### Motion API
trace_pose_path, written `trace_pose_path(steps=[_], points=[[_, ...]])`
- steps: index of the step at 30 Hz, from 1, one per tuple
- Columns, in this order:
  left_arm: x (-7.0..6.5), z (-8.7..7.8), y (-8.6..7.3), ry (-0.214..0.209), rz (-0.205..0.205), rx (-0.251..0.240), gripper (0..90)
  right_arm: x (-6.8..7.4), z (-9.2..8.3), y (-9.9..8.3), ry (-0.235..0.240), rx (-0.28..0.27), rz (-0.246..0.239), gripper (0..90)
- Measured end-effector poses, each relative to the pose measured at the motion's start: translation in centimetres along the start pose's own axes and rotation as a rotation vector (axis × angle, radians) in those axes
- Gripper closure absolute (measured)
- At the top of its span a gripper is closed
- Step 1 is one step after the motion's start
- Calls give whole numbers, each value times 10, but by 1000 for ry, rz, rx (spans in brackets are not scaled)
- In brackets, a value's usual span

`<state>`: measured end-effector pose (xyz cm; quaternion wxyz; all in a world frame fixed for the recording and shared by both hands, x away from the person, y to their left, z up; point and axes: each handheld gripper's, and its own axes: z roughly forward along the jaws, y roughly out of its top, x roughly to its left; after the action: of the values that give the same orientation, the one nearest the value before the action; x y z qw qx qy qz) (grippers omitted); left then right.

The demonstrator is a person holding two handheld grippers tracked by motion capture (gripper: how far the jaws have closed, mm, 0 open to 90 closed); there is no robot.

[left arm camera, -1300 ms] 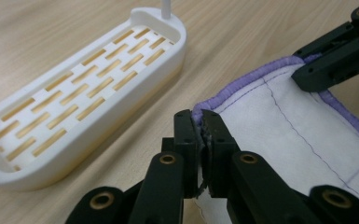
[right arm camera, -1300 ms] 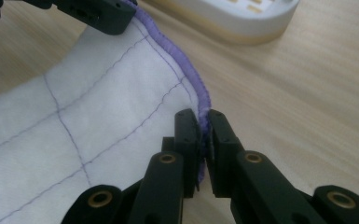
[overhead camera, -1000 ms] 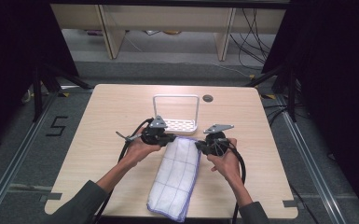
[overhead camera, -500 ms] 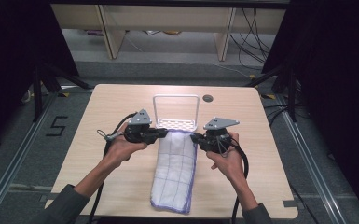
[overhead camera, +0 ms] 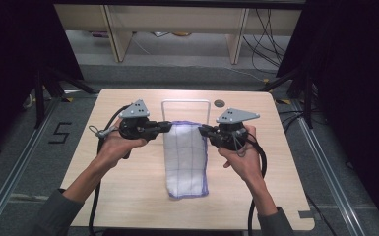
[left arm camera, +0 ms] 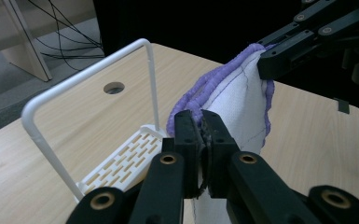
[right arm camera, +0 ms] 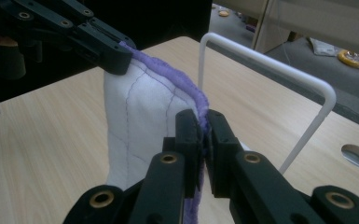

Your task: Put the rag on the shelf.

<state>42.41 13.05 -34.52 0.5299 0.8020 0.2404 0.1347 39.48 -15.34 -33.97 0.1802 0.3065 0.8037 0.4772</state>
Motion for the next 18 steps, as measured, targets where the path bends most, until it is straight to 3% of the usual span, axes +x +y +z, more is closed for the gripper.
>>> trace_pose_path(steps=[14,16,17,18], points=[[22,-11,48,61,2,-23,857,-17,4,48,-37,-47,3,854],[23,-13,53,66,3,-29,857,-19,3,56,-41,-56,-3,854],[24,-14,58,72,5,-34,857,-21,4,59,-37,-68,-30,854],[25,-15,61,76,7,-40,857,-21,2,63,-47,-66,0,854]])
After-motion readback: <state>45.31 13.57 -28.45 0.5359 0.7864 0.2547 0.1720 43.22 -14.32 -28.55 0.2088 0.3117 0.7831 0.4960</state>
